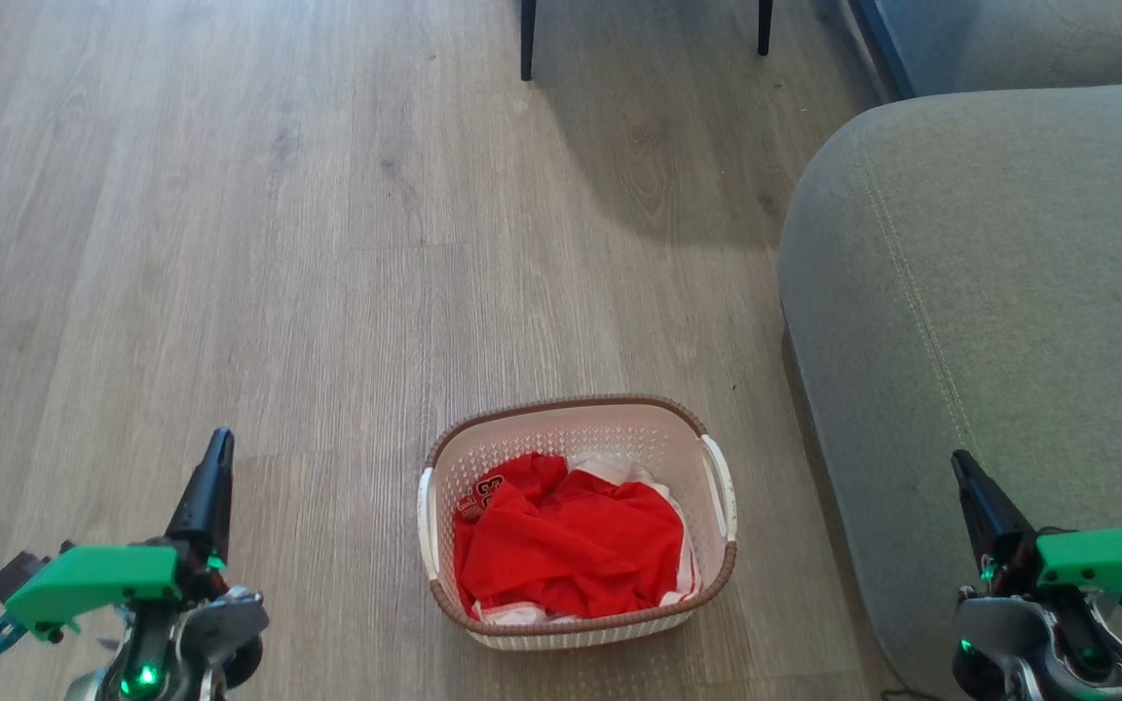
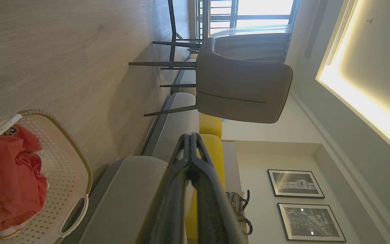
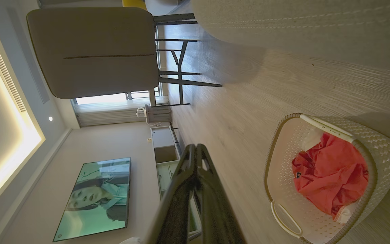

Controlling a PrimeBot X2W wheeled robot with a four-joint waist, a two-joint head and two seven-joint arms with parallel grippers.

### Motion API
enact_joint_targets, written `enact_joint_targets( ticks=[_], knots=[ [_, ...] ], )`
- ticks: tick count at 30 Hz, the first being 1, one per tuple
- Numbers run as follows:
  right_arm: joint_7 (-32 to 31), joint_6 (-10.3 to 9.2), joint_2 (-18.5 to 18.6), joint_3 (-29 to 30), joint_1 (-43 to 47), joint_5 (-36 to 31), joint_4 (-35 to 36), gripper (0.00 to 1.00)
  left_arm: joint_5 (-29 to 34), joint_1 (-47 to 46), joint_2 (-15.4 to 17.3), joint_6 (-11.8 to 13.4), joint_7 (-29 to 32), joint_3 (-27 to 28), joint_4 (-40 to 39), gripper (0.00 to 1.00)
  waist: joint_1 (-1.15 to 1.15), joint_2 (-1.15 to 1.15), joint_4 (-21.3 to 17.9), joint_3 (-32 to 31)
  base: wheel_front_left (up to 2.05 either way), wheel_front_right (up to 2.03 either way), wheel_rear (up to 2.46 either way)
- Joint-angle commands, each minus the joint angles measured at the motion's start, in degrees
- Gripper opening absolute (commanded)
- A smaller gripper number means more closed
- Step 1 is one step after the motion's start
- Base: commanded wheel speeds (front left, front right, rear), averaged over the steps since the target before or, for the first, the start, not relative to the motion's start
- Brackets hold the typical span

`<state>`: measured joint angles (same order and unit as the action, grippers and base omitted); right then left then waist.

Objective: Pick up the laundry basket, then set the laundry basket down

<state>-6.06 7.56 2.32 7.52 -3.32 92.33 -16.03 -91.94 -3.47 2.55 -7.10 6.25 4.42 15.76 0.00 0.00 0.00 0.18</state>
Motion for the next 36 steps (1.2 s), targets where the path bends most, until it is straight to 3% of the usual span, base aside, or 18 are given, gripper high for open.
enact_joint_targets(
  ticks=[1,36],
  knots=[
    [-0.5,-0.08,0.6,-1.0,-2.9,-0.2,2.0,0.00,-0.2,-2.7,0.3,-0.4,0.2,2.1,-1.7,0.00,0.00,0.00,0.0,0.0,0.00,0.00,0.00],
    [-0.4,-0.08,0.6,-1.0,-2.9,-0.2,2.0,0.00,-0.2,-2.7,0.3,-0.4,0.2,2.1,-1.7,0.00,0.00,0.00,0.0,0.0,0.00,0.00,0.00]
  ],
)
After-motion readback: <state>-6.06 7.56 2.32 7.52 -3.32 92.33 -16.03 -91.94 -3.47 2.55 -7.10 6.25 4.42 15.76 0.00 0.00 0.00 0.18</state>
